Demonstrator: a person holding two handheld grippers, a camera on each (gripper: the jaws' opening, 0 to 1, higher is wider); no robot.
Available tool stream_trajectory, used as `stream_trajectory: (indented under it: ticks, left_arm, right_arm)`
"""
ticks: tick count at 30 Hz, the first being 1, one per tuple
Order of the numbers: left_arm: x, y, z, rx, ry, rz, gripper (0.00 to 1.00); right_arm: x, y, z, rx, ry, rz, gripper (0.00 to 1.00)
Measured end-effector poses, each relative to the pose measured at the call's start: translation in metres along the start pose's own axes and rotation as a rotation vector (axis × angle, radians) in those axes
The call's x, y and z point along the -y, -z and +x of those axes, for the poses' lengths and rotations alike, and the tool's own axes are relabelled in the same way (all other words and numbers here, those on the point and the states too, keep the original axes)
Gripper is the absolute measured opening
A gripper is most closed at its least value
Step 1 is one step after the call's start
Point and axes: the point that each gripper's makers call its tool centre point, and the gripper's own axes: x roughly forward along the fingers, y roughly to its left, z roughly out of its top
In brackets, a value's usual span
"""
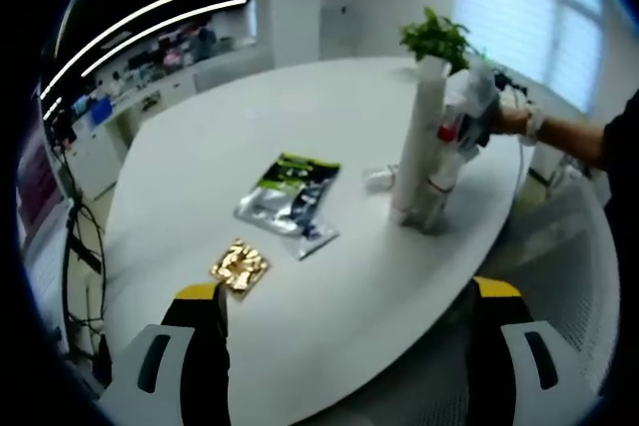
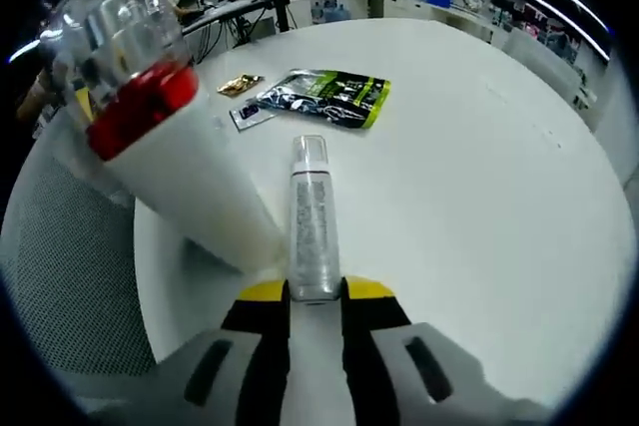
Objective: Arrange the skincare products in the storage area until every visible bottle or jar stands upright without overlapping.
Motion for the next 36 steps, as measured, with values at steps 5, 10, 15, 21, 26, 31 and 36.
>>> stream_trajectory:
  ticks: [5, 10, 15, 21, 26, 31, 36]
  left_arm:
    - [0.0, 0.0, 0.001, 0.005, 0.005, -0.002, 0.97]
    - [0.002, 0.0, 0.0, 0.009, 0.007, 0.001, 0.97]
    - [0.006, -0.001, -0.001, 0.012, 0.011, 0.003, 0.97]
    - [0.008, -0.004, 0.0, 0.022, 0.011, 0.002, 0.97]
    - [0.01, -0.007, -0.001, 0.038, 0.017, -0.003, 0.97]
    - [0.002, -0.007, -0.002, 0.05, 0.026, -0.003, 0.97]
    - [-0.001, -0.009, -0.004, 0.066, 0.034, -0.004, 0.97]
  right_arm:
    - [0.002, 0.0, -0.008, 0.05, 0.012, 0.065, 0.18]
    - [0.002, -0.003, -0.013, 0.136, -0.009, 0.182, 0.18]
    - [0.005, -0.006, -0.022, 0.216, -0.012, 0.279, 0.18]
    - [0.011, -0.015, -0.042, 0.318, -0.003, 0.347, 0.18]
    - [0.012, -0.026, -0.065, 0.372, 0.026, 0.348, 0.18]
    - [0.008, -0.049, -0.087, 0.471, 0.025, 0.356, 0.18]
    - [-0.001, -0.069, -0.109, 0.543, 0.014, 0.352, 0.18]
